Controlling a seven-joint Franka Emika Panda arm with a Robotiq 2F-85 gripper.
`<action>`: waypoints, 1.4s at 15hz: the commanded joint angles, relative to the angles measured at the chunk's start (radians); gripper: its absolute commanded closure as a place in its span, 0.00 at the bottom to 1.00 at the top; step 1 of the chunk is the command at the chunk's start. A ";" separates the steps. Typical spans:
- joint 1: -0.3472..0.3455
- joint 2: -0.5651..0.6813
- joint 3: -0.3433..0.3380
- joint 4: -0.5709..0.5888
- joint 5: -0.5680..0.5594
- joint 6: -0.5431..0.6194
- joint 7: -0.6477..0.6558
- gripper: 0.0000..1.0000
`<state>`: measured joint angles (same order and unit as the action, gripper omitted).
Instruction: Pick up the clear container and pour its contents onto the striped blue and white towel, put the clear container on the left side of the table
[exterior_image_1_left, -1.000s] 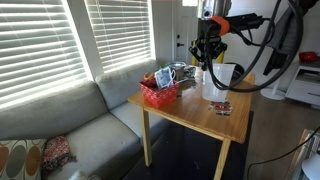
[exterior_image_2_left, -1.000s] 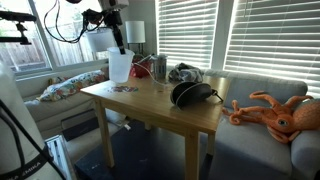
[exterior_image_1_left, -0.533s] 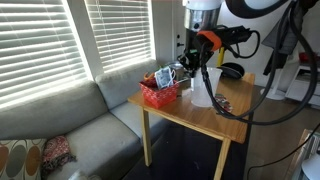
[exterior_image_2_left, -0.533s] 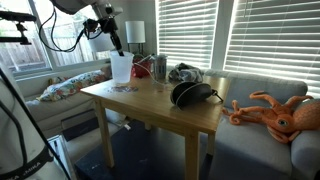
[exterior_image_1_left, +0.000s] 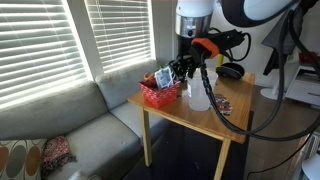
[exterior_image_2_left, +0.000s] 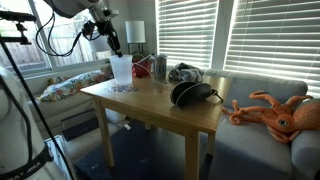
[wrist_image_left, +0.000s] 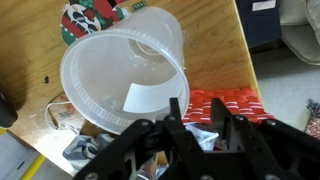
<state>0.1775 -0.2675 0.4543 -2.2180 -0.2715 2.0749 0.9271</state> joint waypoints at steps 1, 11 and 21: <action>0.049 -0.068 -0.037 0.039 0.055 -0.091 -0.083 0.31; 0.139 -0.240 -0.389 0.121 -0.068 -0.407 -0.715 0.00; 0.002 -0.213 -0.537 0.116 0.067 -0.322 -1.137 0.00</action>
<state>0.2486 -0.4863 -0.1343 -2.1040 -0.2328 1.7495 -0.1857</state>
